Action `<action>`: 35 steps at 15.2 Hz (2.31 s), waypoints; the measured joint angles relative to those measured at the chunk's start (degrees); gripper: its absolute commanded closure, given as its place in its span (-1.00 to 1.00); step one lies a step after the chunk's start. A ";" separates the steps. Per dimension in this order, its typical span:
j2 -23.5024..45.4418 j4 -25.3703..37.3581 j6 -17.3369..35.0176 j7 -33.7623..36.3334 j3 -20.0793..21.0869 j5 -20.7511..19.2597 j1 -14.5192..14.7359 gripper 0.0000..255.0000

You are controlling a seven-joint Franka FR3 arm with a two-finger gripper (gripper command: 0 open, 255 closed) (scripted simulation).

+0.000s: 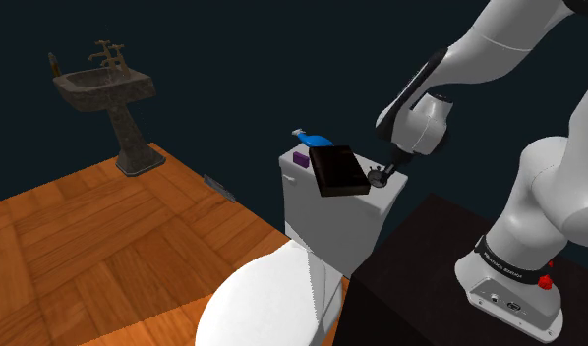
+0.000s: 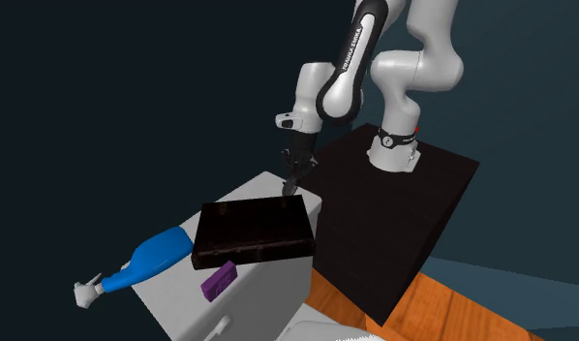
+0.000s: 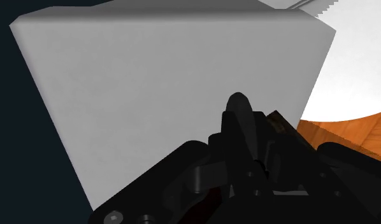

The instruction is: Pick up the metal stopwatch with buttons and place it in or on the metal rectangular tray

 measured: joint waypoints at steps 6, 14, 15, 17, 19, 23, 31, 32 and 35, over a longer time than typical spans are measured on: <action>-9.40 -4.54 -1.32 29.89 -0.52 -38.86 -7.42 1.00; -18.51 -4.80 -9.74 43.44 9.07 -56.53 -20.76 1.00; -19.82 -4.89 -10.94 44.34 9.87 -57.66 -21.77 1.00; -21.79 -4.41 -13.37 45.40 10.88 -59.01 -23.04 1.00; -23.87 -4.16 -15.70 46.47 11.92 -60.13 -24.11 1.00; -23.09 -1.43 -17.62 47.64 12.84 -59.47 -23.12 1.00; -6.71 15.43 -18.74 46.40 12.93 -49.31 -15.24 1.00; -5.25 17.71 -19.61 47.12 13.42 -48.82 -14.69 1.00; -0.48 23.61 -21.10 46.91 14.13 -46.33 -13.92 1.00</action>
